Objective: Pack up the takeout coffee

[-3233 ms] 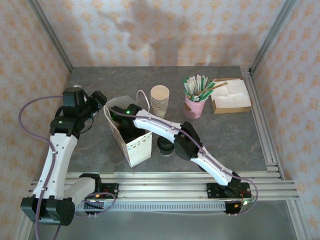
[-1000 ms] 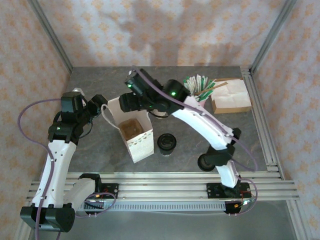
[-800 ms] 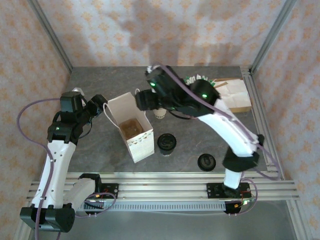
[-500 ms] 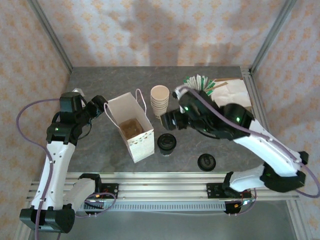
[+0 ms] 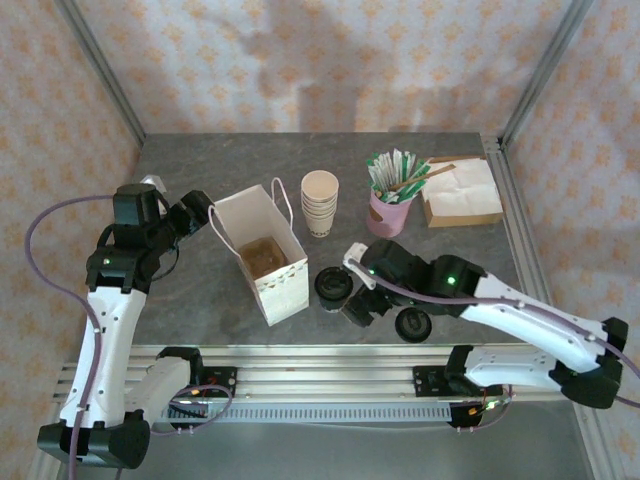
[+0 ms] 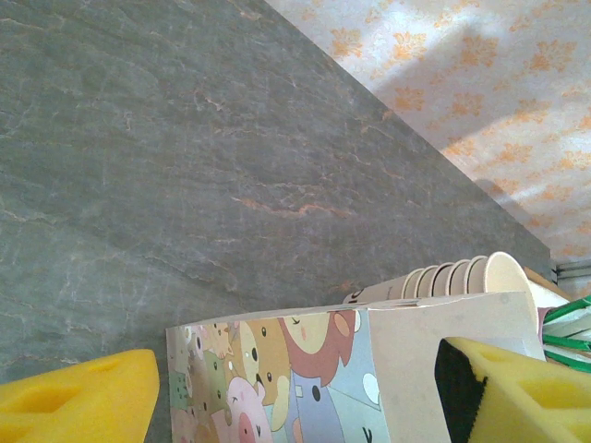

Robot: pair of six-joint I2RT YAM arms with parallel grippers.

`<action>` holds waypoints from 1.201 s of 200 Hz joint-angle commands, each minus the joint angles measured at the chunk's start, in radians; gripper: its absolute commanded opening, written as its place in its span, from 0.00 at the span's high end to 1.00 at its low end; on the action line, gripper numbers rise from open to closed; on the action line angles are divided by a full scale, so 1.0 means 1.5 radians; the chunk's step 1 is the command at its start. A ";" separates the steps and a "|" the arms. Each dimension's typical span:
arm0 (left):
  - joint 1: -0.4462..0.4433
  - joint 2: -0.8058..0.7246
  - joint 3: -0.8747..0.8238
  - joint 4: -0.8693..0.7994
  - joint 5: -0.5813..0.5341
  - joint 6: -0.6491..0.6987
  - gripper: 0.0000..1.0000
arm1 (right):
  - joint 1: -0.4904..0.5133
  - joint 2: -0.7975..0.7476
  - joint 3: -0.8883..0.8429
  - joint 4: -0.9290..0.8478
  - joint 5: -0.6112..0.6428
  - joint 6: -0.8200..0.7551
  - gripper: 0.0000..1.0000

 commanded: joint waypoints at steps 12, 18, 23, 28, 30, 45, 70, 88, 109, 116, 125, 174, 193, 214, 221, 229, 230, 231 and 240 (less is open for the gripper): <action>0.004 -0.010 0.014 -0.021 0.010 0.016 0.20 | -0.058 0.093 0.050 0.032 -0.103 -0.068 0.00; 0.004 -0.010 0.014 -0.021 0.011 0.015 0.20 | -0.059 0.115 0.065 0.028 -0.111 -0.067 0.01; 0.004 -0.010 0.013 -0.021 0.011 0.016 0.20 | -0.060 0.131 0.076 0.025 -0.116 -0.065 0.02; 0.004 -0.011 0.013 -0.021 0.012 0.016 0.20 | -0.059 0.146 0.085 0.021 -0.121 -0.063 0.03; 0.004 -0.011 0.012 -0.021 0.012 0.015 0.20 | -0.060 0.152 0.087 0.019 -0.123 -0.062 0.03; 0.005 -0.010 0.010 -0.020 0.014 0.017 0.20 | -0.060 0.192 0.110 0.002 -0.131 -0.066 0.05; 0.004 -0.011 0.012 -0.022 0.016 0.019 0.20 | -0.065 0.242 0.144 -0.016 -0.107 -0.066 0.06; 0.004 -0.012 0.014 -0.023 0.014 0.020 0.20 | -0.073 0.270 0.167 -0.029 -0.114 -0.063 0.07; 0.004 -0.014 0.013 -0.024 0.015 0.018 0.20 | -0.079 0.293 0.170 -0.035 -0.118 -0.064 0.09; 0.004 -0.014 0.013 -0.024 0.016 0.019 0.20 | -0.079 0.298 0.171 -0.036 -0.118 -0.064 0.09; 0.004 -0.014 0.014 -0.025 0.015 0.019 0.20 | -0.079 0.303 0.171 -0.037 -0.117 -0.065 0.09; 0.004 -0.015 0.014 -0.025 0.017 0.016 0.20 | -0.080 0.318 0.167 -0.034 -0.116 -0.065 0.09; 0.004 -0.015 0.015 -0.026 0.016 0.016 0.20 | -0.080 0.325 0.168 -0.036 -0.117 -0.066 0.11; 0.004 -0.015 0.015 -0.025 0.016 0.017 0.20 | -0.080 0.333 0.167 -0.037 -0.121 -0.066 0.13; 0.004 -0.015 0.015 -0.025 0.017 0.017 0.20 | -0.080 0.336 0.167 -0.037 -0.123 -0.064 0.13; 0.004 -0.015 0.013 -0.024 0.016 0.016 0.20 | -0.079 0.339 0.166 -0.035 -0.125 -0.063 0.14; 0.004 -0.015 0.013 -0.024 0.016 0.016 0.20 | -0.079 0.339 0.166 -0.035 -0.125 -0.063 0.14; 0.004 -0.014 0.013 -0.023 0.016 0.016 0.20 | -0.080 0.340 0.166 -0.035 -0.126 -0.063 0.14; 0.004 -0.015 0.013 -0.023 0.017 0.016 0.20 | -0.080 0.343 0.168 -0.034 -0.128 -0.062 0.15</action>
